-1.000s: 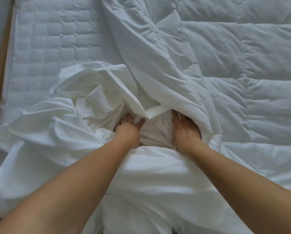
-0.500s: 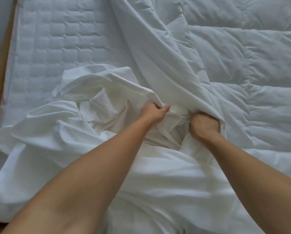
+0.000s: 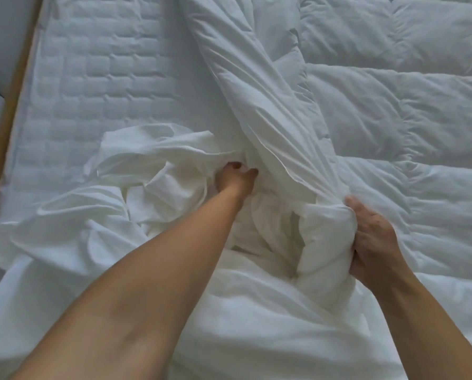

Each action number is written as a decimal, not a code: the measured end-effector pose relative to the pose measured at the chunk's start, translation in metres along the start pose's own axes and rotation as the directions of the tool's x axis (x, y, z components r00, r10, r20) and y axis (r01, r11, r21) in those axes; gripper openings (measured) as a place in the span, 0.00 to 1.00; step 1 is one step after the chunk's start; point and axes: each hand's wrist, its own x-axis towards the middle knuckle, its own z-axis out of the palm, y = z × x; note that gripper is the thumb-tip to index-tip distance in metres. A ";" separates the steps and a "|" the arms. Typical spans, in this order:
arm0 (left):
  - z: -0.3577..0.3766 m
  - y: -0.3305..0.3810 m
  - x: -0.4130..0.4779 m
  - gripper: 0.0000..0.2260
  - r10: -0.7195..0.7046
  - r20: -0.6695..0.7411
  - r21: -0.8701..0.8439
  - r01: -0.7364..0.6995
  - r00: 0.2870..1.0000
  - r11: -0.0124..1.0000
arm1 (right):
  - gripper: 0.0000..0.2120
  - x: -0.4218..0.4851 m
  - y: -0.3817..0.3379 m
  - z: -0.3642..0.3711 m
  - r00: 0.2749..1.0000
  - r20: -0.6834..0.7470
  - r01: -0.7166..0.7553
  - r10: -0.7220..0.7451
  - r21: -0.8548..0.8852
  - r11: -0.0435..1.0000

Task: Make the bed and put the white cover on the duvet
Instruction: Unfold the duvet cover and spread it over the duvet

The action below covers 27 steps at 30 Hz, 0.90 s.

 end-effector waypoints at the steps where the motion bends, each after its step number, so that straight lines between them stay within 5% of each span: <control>1: -0.002 0.009 0.001 0.30 -0.028 -0.003 -0.141 0.027 1.000 0.990 | 0.19 0.002 -0.003 0.002 1.000 -0.019 0.014 -0.015 -0.068 0.998; 4: -0.007 0.026 0.013 0.21 -0.106 0.074 -0.385 0.127 0.992 0.914 | 0.30 0.017 -0.009 0.014 0.968 -0.087 0.148 -0.234 -0.554 0.819; 7: -0.015 0.026 0.016 0.18 -0.087 0.071 -0.334 0.106 0.994 0.936 | 0.31 0.018 -0.002 0.052 0.777 0.120 0.380 -0.618 -0.872 0.308; 9: -0.031 0.026 0.022 0.26 0.098 -0.013 -0.061 -0.098 0.995 0.993 | 0.36 0.024 0.016 0.090 0.646 0.392 0.486 -0.656 -0.873 -0.042; 10: -0.042 0.029 0.025 0.27 0.224 -0.034 0.148 -0.217 0.974 0.965 | 0.40 0.033 0.026 0.110 0.660 0.458 0.464 -0.595 -0.872 -0.157; 12: -0.067 0.038 0.031 0.30 0.436 -0.073 0.550 -0.329 0.897 0.768 | 0.46 0.059 0.042 0.144 0.806 0.391 0.316 -0.444 -0.919 -0.236; 14: -0.098 0.049 0.031 0.32 0.533 -0.086 0.810 -0.252 0.842 0.529 | 0.38 0.088 0.048 0.159 0.909 0.268 0.202 -0.320 -0.953 -0.224; 16: -0.132 0.052 0.039 0.32 0.509 -0.069 0.931 -0.129 0.858 0.342 | 0.20 0.111 0.044 0.160 0.946 0.218 0.167 -0.238 -0.961 -0.219; 18: -0.162 0.049 0.051 0.27 0.376 -0.032 0.939 -0.100 0.926 0.328 | 0.11 0.126 0.038 0.155 0.954 0.257 0.232 -0.153 -0.959 -0.163; 20: -0.176 0.050 0.062 0.19 0.287 0.062 0.856 -0.198 0.956 0.477 | 0.10 0.130 0.026 0.152 0.934 0.358 0.352 0.005 -0.922 0.160; 22: -0.173 0.054 0.071 0.11 0.303 0.060 0.835 -0.214 0.951 0.506 | 0.11 0.121 -0.001 0.153 0.893 0.413 0.172 0.176 -0.678 0.715; 23: -0.171 0.060 0.075 0.09 0.312 0.029 0.858 -0.184 0.950 0.480 | 0.10 0.115 -0.018 0.150 0.861 0.460 0.048 0.218 -0.500 0.865; 25: -0.166 0.088 0.084 0.09 0.383 -0.049 0.891 -0.133 0.923 0.435 | 0.09 0.104 -0.041 0.148 0.768 0.597 -0.060 0.231 -0.291 0.955; 27: -0.163 0.130 0.091 0.10 0.502 -0.117 0.878 -0.147 0.857 0.456 | 0.11 0.102 -0.038 0.153 0.684 0.683 -0.057 0.257 -0.301 0.952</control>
